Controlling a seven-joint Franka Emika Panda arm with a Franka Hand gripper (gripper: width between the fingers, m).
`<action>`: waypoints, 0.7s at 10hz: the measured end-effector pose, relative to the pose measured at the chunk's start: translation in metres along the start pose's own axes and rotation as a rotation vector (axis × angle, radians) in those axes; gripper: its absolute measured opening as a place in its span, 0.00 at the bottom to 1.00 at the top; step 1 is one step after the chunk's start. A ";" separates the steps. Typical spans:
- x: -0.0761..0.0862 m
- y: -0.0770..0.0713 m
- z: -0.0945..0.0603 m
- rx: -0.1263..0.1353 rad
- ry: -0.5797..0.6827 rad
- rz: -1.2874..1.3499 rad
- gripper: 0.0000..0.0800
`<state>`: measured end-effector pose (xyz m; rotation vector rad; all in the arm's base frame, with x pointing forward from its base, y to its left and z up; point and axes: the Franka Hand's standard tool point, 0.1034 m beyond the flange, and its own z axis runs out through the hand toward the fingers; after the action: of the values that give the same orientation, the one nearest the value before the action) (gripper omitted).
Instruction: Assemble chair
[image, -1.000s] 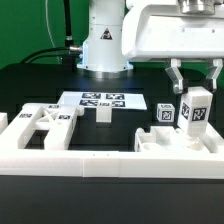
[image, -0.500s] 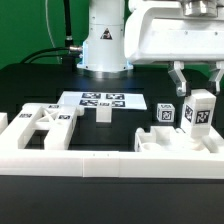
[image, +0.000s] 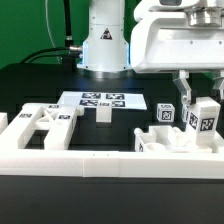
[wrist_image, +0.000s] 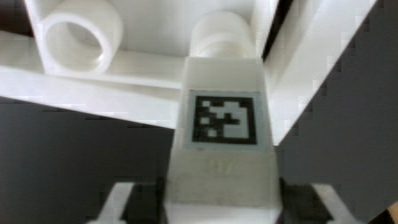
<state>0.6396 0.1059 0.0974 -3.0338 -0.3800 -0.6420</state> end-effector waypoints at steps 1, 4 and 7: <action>-0.001 0.000 0.000 -0.002 0.018 0.000 0.36; -0.001 0.000 0.000 -0.003 0.026 0.000 0.60; 0.001 0.004 -0.005 -0.006 0.025 0.000 0.80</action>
Offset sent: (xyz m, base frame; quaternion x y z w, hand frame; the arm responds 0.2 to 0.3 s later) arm 0.0000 0.0000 0.0000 0.0000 0.0000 0.0000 1.0000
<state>0.6396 0.1018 0.1023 -3.0282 -0.3782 -0.6815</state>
